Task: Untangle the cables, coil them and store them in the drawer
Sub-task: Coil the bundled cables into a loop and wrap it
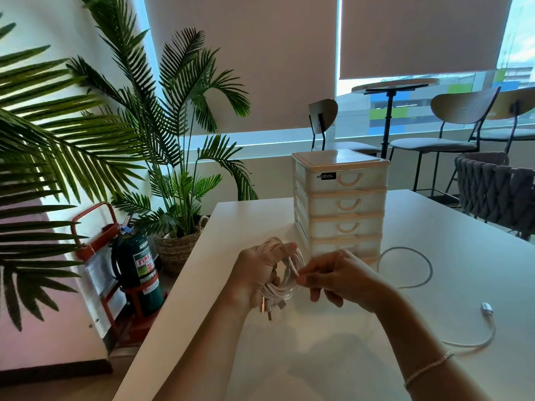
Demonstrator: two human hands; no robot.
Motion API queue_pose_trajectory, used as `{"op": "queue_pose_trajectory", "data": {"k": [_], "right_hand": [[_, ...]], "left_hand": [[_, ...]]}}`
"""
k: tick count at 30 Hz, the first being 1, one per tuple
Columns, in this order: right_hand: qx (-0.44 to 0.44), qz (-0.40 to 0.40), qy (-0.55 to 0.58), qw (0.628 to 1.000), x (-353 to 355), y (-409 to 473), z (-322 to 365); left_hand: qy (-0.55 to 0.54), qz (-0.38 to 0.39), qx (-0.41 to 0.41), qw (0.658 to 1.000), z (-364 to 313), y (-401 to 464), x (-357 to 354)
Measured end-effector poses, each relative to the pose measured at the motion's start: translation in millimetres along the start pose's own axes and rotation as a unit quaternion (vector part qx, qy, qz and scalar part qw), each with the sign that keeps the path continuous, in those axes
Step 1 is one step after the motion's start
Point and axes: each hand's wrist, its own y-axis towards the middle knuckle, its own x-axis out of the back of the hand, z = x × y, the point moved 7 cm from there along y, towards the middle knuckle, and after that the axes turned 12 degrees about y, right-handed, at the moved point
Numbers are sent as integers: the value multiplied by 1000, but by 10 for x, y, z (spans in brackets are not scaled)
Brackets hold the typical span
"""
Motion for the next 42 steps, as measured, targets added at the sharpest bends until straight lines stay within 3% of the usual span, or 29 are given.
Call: {"op": "queue_pose_trajectory", "data": {"k": [7, 11, 21, 25, 28, 37, 42], "right_hand": [[-96, 73, -22, 992, -48, -52, -162], [-145, 79, -36, 986, 10, -106, -230], [-59, 69, 30, 995, 63, -56, -74], [-99, 135, 3, 986, -87, -83, -151], [-111, 143, -1, 983, -90, -95, -188], [-66, 110, 7, 992, -83, -55, -78], [45, -30, 100, 993, 267, -9, 56]], "left_hand": [[-16, -49, -8, 999, -30, 26, 143], [-24, -32, -28, 999, -98, 3, 188], [87, -23, -77, 993, -101, 19, 94], [97, -16, -92, 991, -97, 20, 56], [97, -18, -93, 991, -92, 22, 60], [125, 37, -72, 989, -43, 10, -38], [117, 129, -73, 982, -90, -75, -140]]}}
